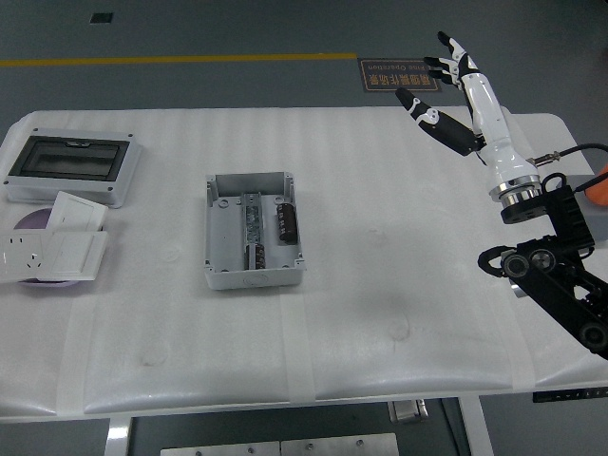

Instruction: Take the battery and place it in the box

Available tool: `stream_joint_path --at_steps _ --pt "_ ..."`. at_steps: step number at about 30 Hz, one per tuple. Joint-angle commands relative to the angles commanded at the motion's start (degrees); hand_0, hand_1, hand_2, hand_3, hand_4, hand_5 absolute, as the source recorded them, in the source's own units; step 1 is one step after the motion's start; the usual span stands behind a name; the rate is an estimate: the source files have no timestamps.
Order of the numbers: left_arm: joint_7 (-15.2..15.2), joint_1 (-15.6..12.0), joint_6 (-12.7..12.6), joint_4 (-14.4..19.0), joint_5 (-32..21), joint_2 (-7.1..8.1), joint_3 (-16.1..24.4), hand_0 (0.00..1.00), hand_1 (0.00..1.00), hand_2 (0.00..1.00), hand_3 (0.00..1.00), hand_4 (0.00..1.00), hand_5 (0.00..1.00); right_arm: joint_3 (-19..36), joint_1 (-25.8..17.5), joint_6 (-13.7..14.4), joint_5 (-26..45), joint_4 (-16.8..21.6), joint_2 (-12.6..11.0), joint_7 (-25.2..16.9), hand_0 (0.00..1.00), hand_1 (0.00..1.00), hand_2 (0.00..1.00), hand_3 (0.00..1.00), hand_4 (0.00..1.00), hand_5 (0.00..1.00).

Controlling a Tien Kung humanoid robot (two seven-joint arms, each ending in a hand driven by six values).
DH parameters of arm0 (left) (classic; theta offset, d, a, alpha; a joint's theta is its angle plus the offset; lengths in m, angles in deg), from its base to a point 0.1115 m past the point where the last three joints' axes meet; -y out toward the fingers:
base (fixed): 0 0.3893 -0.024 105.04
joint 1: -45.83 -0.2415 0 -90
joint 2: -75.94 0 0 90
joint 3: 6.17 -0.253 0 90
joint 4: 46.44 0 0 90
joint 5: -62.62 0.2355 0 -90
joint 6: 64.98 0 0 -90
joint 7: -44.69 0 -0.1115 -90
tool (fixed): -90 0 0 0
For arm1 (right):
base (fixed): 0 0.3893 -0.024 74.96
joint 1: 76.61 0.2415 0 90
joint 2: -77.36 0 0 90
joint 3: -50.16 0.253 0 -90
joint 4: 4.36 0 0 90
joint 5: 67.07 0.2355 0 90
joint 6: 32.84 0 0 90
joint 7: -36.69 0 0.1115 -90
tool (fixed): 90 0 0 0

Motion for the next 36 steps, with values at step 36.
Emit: stream_joint_path --at_steps 36 --pt "1.15 0.82 0.46 0.00 0.99 0.57 2.38 0.639 0.651 0.619 0.567 0.406 0.411 17.90 -13.91 -5.41 29.17 1.24 0.95 -19.38 0.840 0.727 0.783 0.829 0.854 0.618"
